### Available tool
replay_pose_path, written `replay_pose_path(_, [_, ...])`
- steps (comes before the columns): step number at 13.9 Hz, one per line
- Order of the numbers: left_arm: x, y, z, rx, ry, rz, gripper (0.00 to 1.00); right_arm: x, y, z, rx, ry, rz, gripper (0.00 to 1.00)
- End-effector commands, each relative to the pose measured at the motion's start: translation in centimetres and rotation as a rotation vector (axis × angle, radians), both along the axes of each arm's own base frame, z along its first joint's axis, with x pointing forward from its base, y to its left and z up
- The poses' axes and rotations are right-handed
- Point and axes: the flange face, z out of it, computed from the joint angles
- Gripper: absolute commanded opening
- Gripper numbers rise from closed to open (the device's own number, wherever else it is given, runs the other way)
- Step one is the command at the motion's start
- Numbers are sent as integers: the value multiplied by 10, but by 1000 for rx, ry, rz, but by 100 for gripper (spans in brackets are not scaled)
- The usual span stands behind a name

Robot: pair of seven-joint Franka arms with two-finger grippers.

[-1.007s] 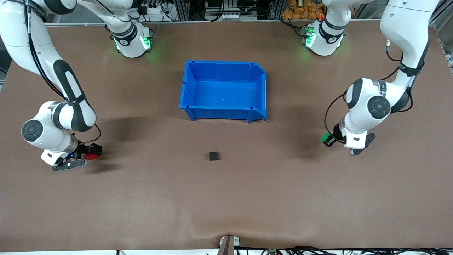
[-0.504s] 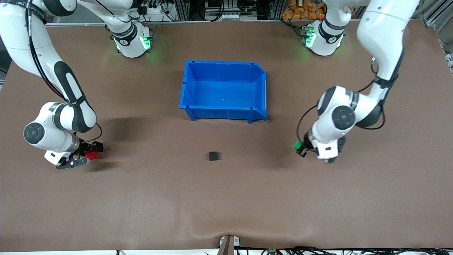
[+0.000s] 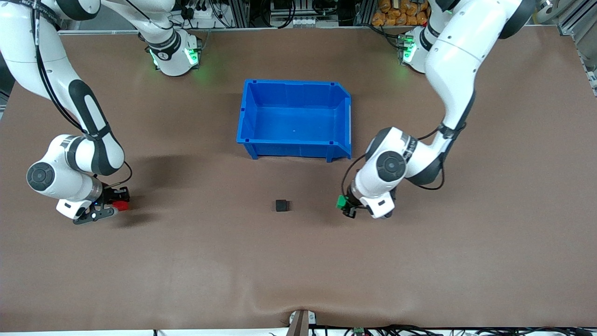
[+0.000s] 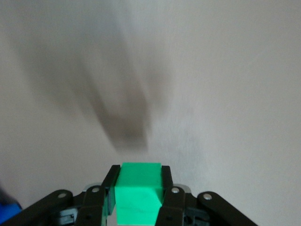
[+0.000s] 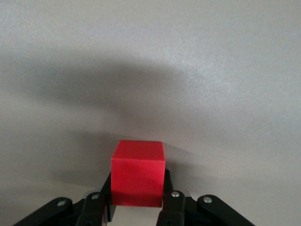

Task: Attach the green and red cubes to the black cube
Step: 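Carry the green cube with the left gripper toward the black cube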

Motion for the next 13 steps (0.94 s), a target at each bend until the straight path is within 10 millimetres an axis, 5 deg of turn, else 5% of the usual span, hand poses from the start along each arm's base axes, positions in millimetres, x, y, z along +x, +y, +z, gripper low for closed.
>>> replay_pose_path(1, [1, -39, -1, -23, 15, 77, 0, 14, 0, 12, 4, -28, 45, 0])
replay_pose_path(6, [-5, -104, -1, -93, 14, 207, 0, 42, 16, 54, -10, -79, 311, 0])
replay_pose_path(10, [-22, -135, -15, -94, 2, 232, 0, 61, 43, 86, 13, -17, 545, 0])
replay_pose_path(13, [-27, -147, -22, -93, -10, 233, 0, 73, 128, 87, 54, -41, 700, 0])
